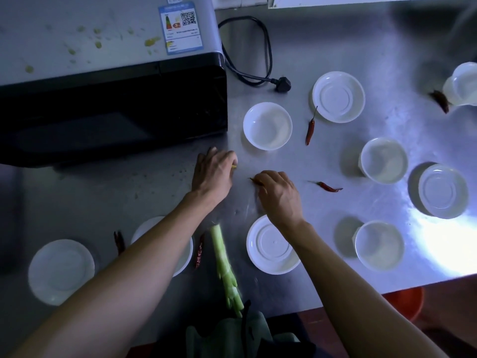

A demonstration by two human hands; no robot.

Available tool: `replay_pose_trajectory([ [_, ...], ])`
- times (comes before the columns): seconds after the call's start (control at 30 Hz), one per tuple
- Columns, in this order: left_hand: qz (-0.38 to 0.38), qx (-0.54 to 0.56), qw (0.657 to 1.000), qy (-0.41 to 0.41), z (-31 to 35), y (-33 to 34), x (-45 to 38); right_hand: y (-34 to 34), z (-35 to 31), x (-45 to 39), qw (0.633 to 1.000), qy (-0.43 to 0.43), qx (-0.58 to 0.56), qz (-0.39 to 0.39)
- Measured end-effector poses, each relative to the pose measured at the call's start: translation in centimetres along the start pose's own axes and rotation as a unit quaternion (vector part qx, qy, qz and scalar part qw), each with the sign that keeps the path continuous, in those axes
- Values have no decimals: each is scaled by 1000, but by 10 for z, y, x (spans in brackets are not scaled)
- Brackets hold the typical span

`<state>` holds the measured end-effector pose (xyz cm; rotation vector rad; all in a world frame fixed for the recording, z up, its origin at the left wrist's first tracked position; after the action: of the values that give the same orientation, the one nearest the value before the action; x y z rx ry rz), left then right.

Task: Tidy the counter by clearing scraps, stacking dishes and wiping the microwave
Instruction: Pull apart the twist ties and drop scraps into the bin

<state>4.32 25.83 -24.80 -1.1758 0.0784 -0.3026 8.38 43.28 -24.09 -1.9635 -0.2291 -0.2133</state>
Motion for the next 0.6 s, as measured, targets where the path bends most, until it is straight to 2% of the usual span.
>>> replay_pose_trajectory([
  [0.13, 12, 21, 1000, 7, 0, -4, 12, -7, -1, 11, 1000, 13, -13, 22],
  [0.4, 38, 52, 996, 66, 22, -23, 38, -31, 0, 49, 992, 15, -54, 116],
  [0.6, 29, 81, 991, 103, 46, -25, 58, -41, 13, 82, 983, 64, -70, 155],
])
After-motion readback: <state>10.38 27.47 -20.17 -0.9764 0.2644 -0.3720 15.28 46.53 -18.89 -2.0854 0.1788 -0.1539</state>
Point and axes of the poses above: each hand's wrist, its own x-axis away from the middle knuckle, its own y-axis out of the palm, z = x × y, the point moved 1 cm from there along -x, towards the middle knuckle, and after that the axes turned 9 degrees about y, right-handed, at the moved point
